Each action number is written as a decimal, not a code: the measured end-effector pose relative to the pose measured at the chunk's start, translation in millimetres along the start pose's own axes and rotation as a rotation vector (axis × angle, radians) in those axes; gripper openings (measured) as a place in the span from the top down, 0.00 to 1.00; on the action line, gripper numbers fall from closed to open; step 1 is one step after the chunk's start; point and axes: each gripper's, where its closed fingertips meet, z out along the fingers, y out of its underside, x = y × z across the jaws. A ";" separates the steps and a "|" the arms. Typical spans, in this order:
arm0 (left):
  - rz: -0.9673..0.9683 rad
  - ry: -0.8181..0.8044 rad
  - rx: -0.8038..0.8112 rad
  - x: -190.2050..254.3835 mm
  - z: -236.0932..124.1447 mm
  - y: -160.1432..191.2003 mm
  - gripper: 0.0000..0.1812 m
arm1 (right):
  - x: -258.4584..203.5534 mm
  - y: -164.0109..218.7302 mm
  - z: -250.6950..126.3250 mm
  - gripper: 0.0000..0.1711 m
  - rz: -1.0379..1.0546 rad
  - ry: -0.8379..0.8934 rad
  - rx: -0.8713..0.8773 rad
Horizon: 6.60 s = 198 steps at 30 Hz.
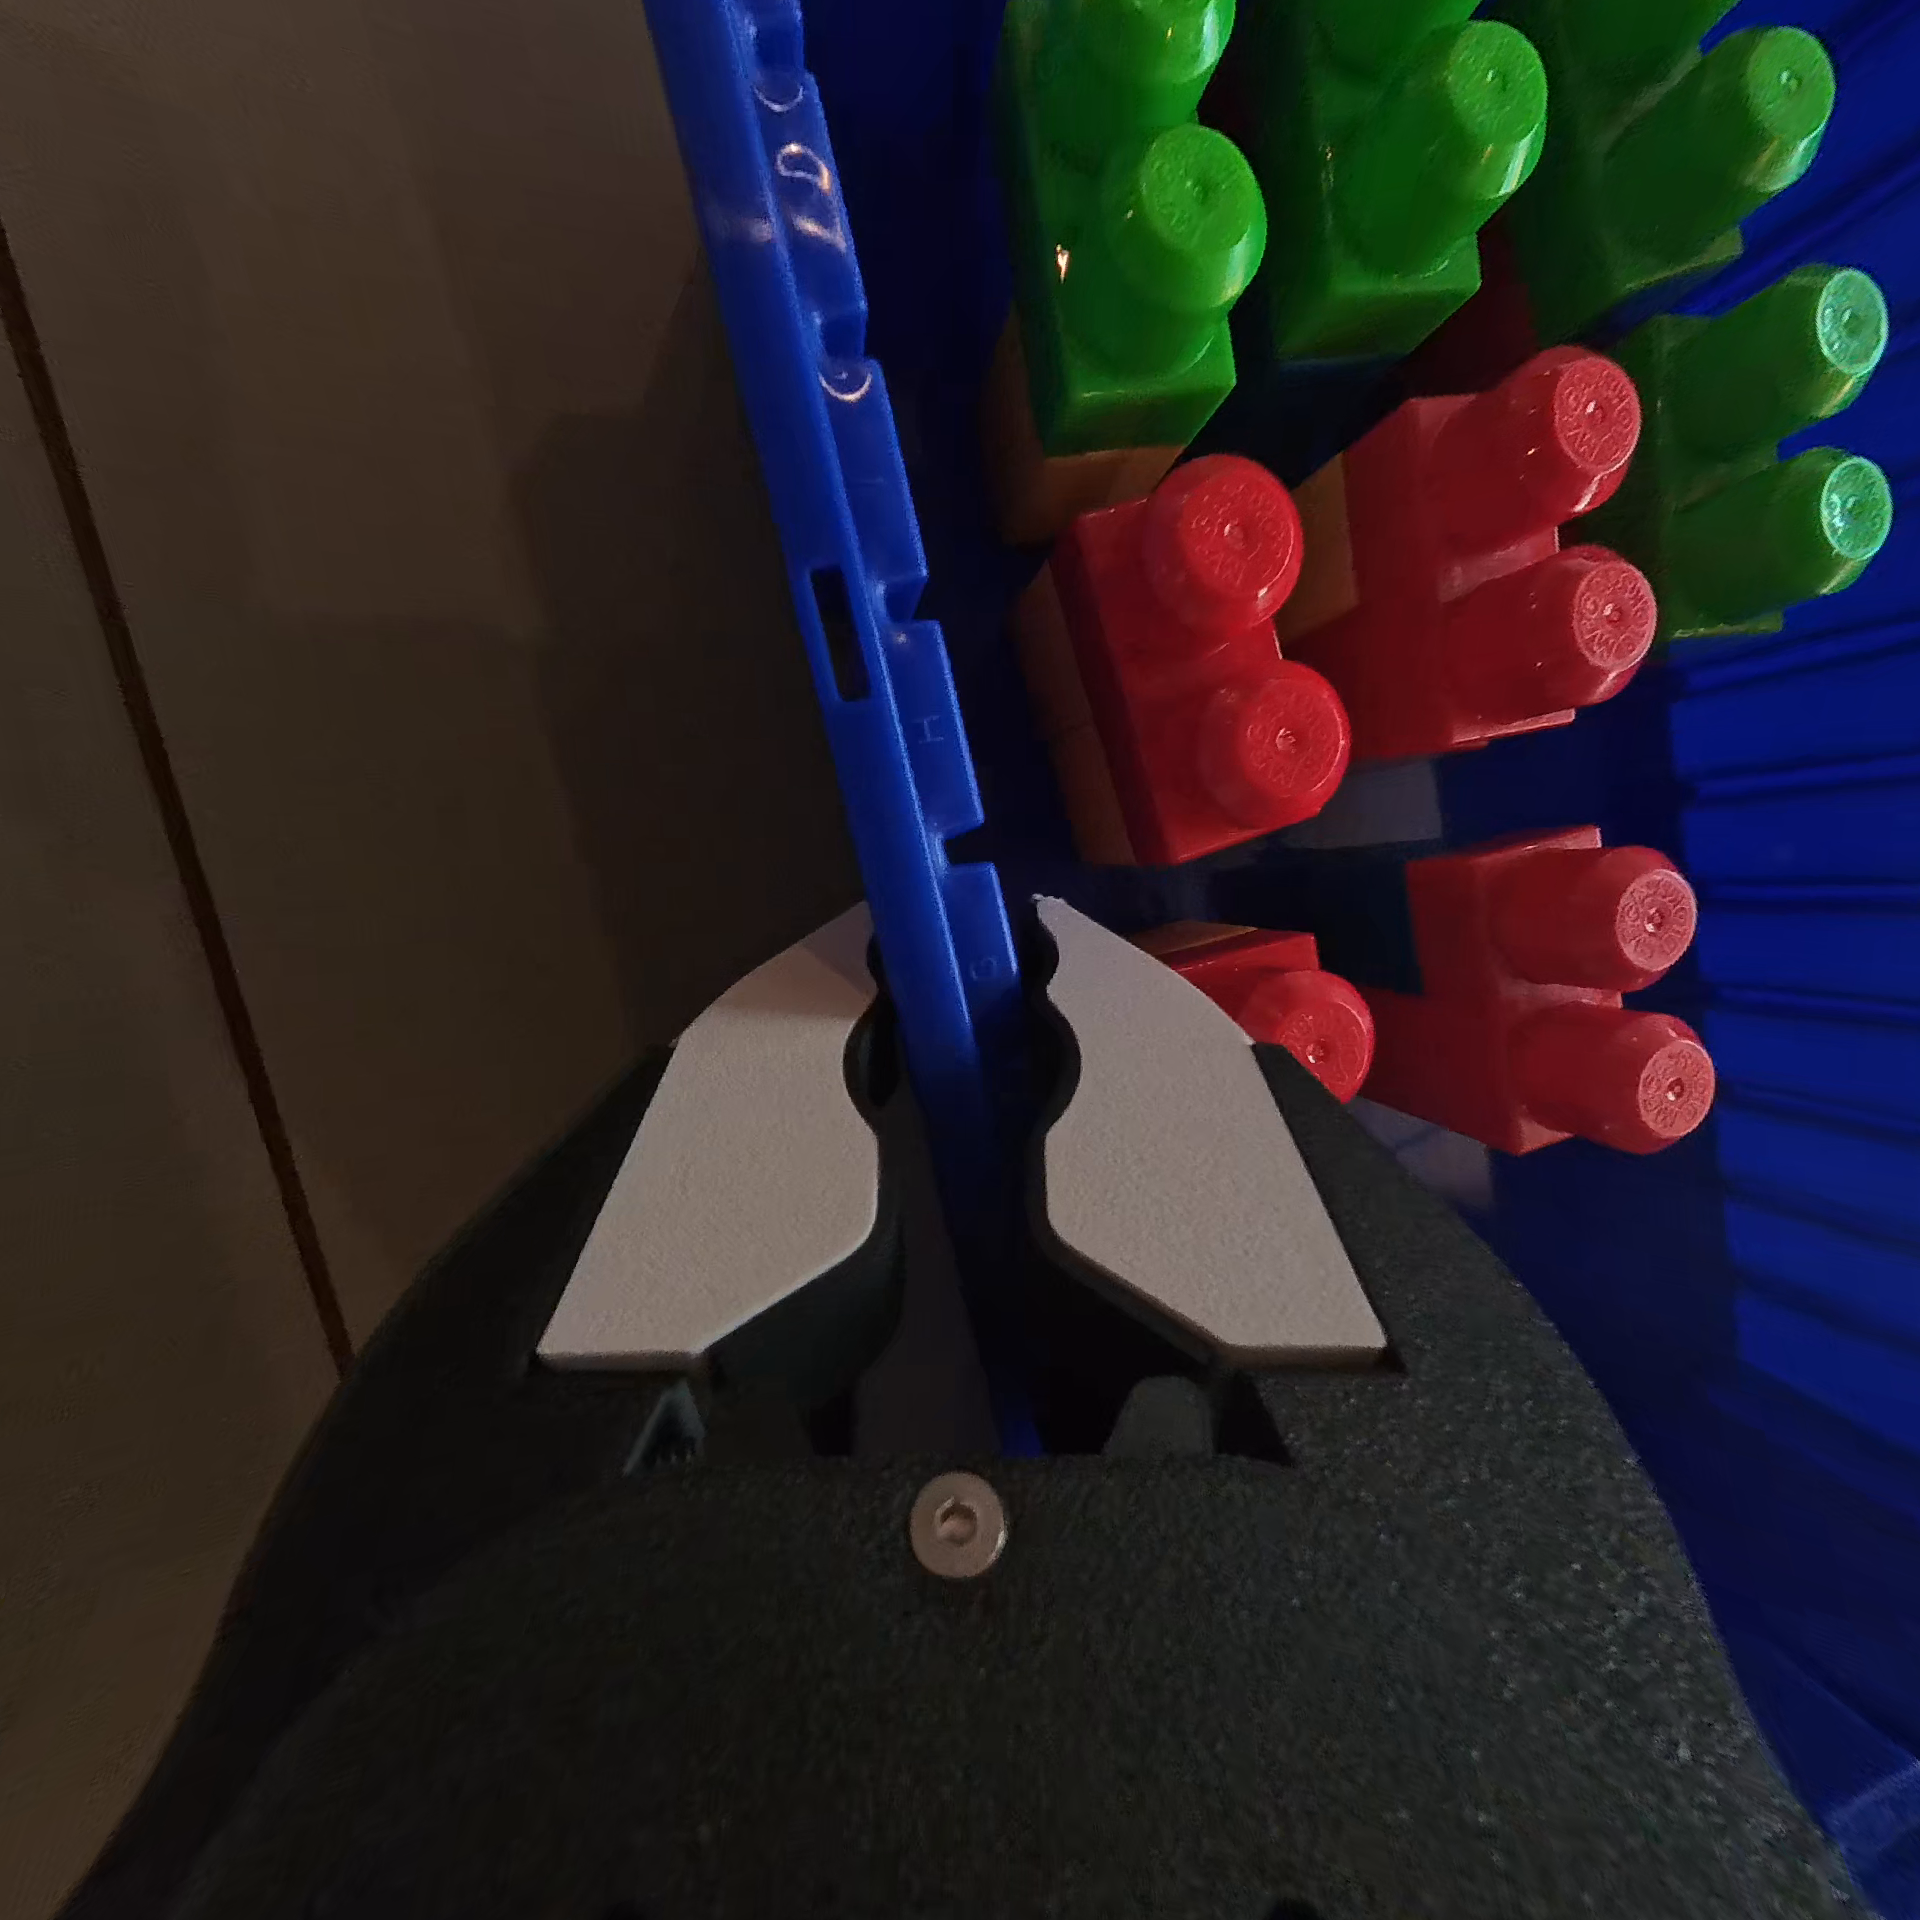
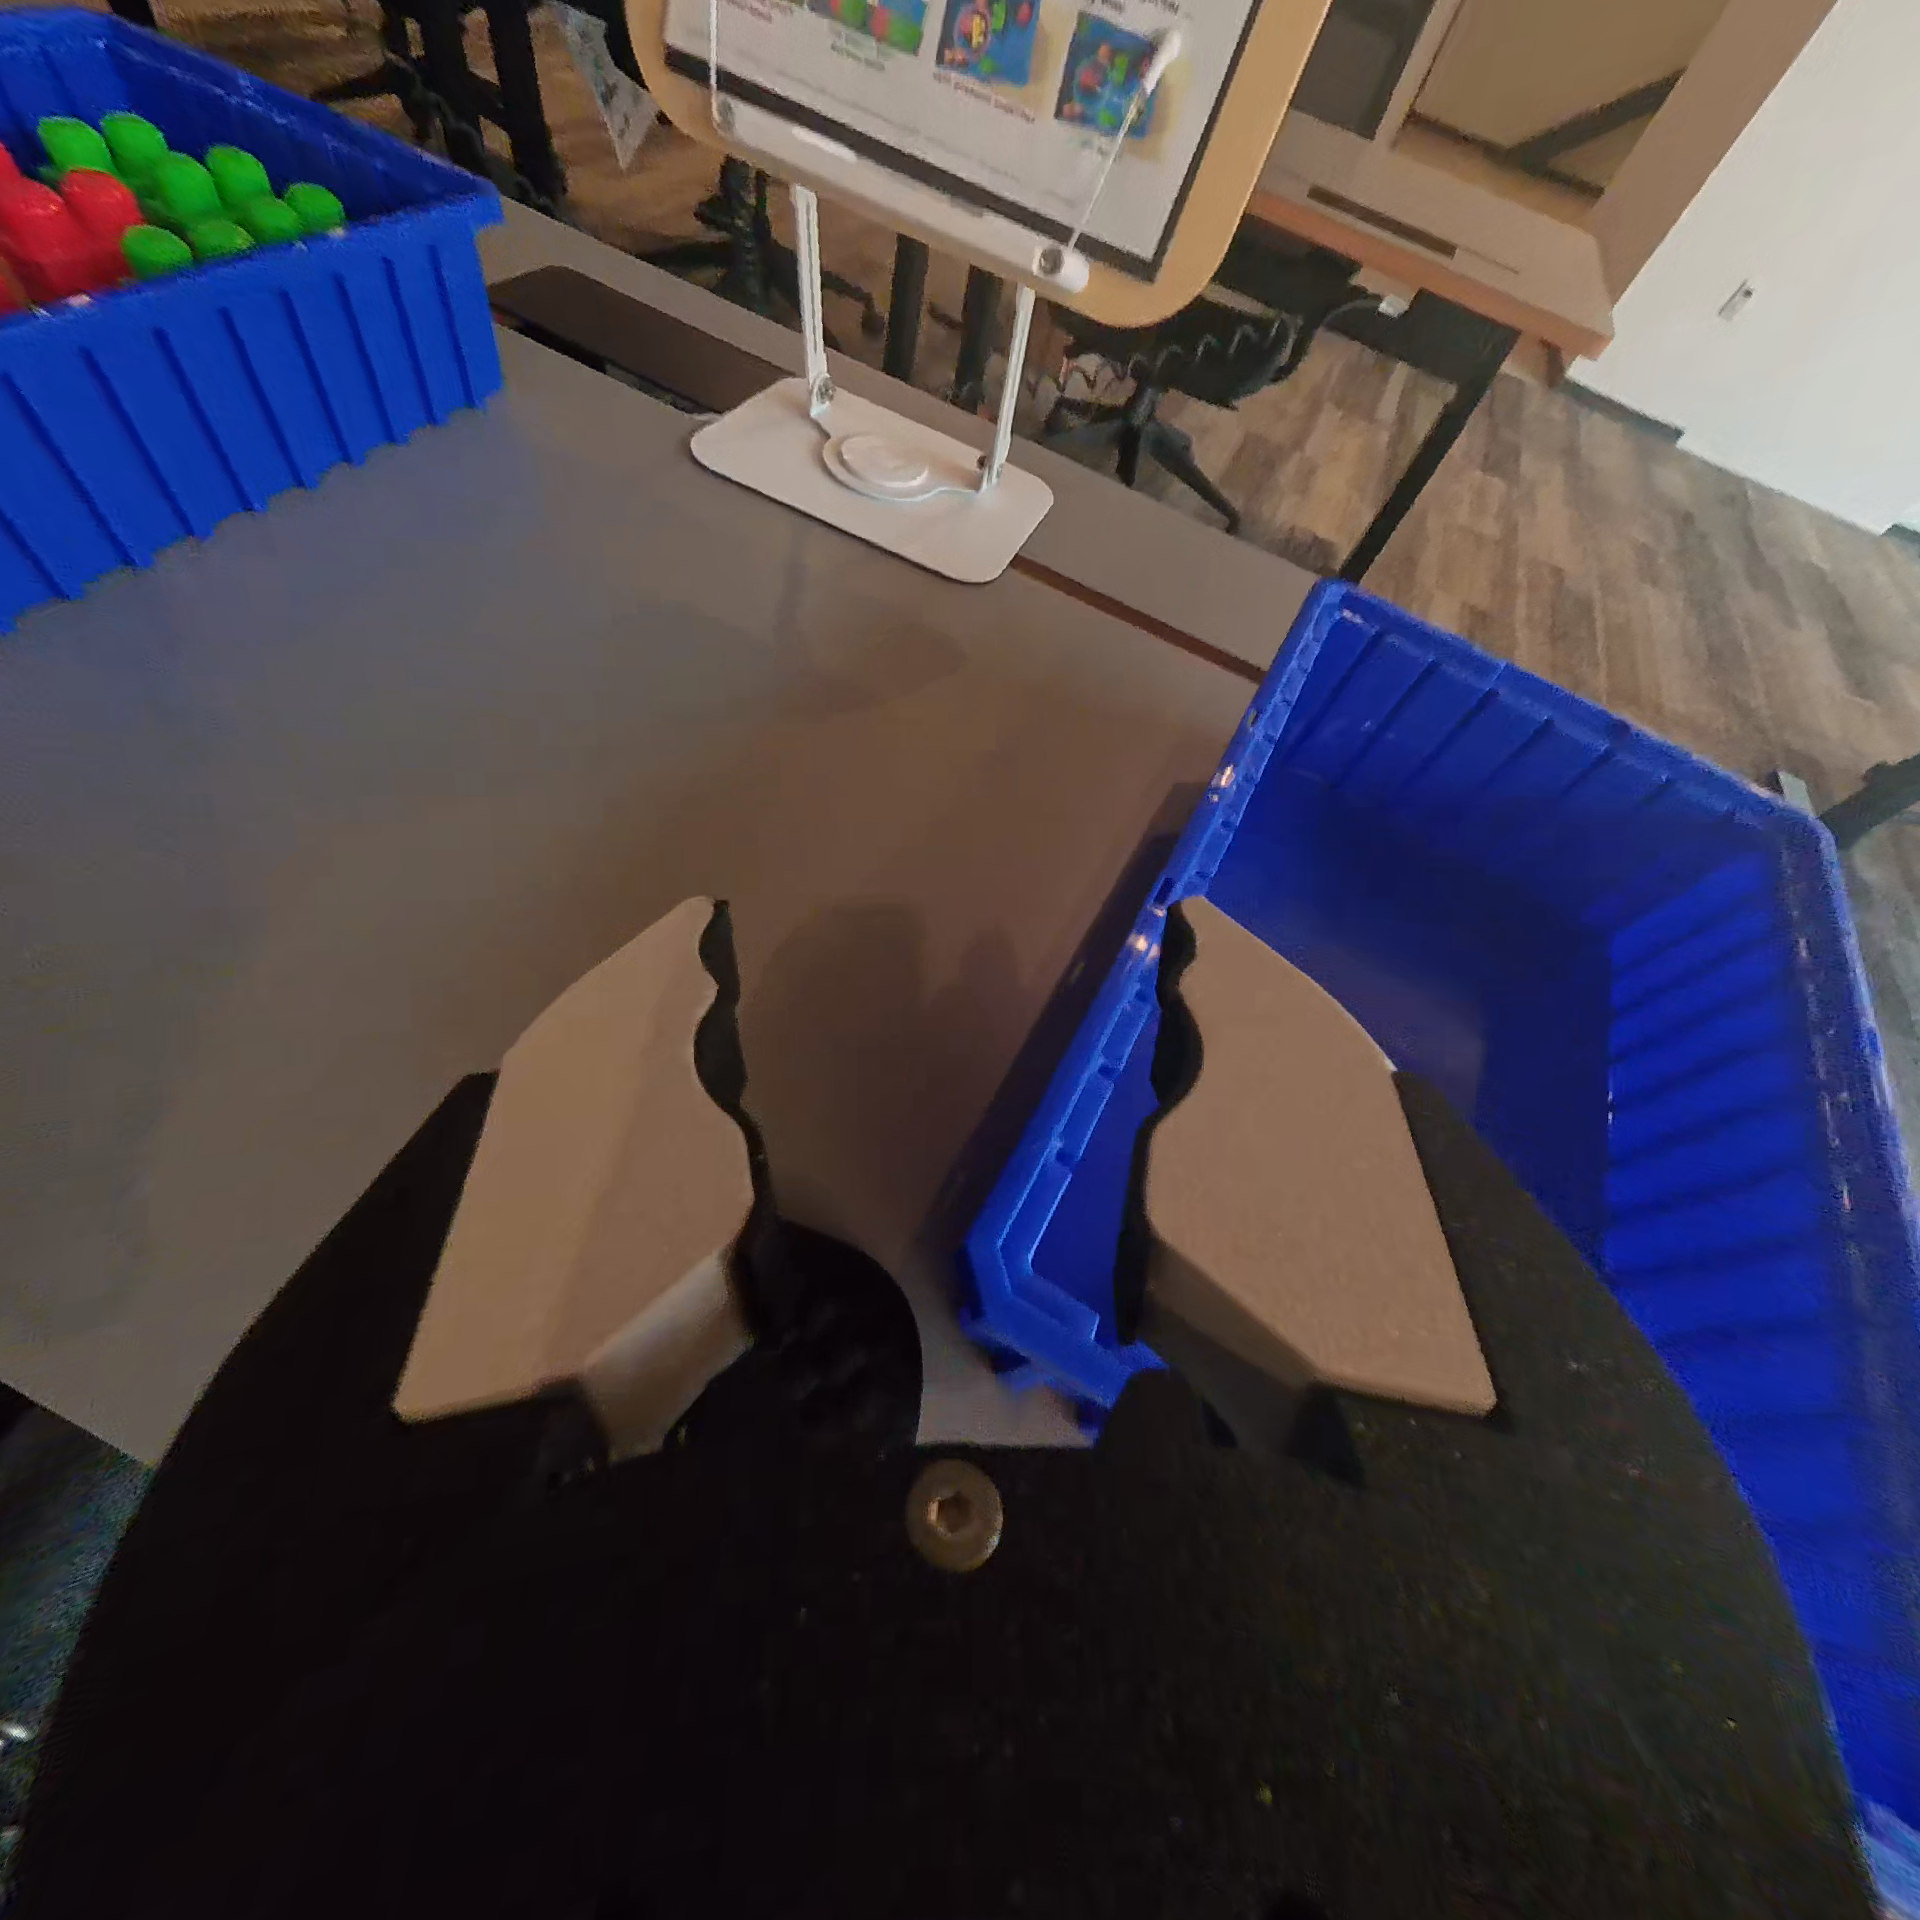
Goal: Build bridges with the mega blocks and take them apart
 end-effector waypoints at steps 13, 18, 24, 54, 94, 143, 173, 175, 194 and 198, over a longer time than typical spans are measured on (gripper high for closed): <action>-0.030 0.040 0.051 -0.4 -1.1 -1.6 0.88 | 7.1 82.4 17.9 0.48 0.097 0.030 -0.411; -0.008 0.046 0.072 -0.2 -1.0 -2.4 0.88 | 18.7 115.2 20.5 0.57 0.066 0.129 -0.553; 0.044 0.045 0.070 0.5 -0.5 -3.1 0.88 | 29.5 124.2 16.6 0.70 -0.045 0.241 -0.622; 0.499 -0.333 1.113 53.8 -185.9 -84.1 0.45 | 32.2 -20.1 -10.9 0.65 -0.044 0.269 0.117; 0.732 -0.001 1.497 310.3 -238.4 40.3 1.00 | -49.6 -170.0 -2.9 1.00 -0.314 -0.269 0.865; 0.758 -0.065 0.288 161.1 -57.0 9.8 0.65 | -62.2 -19.9 189.1 0.78 0.026 -0.439 0.409; 0.544 -0.161 0.020 128.0 5.0 25.7 0.68 | -62.2 -15.1 201.3 0.72 0.002 -0.378 0.360; 0.532 -0.169 0.008 127.5 7.5 25.9 0.68 | -61.6 -15.4 201.2 0.72 0.010 -0.379 0.361; 0.493 -0.340 -0.097 116.6 17.6 23.7 0.75 | -64.0 -15.5 199.9 0.70 0.022 -0.411 0.363; 0.439 -0.278 -0.114 115.6 22.4 27.5 0.78 | -64.8 -15.1 200.0 0.70 0.018 -0.414 0.359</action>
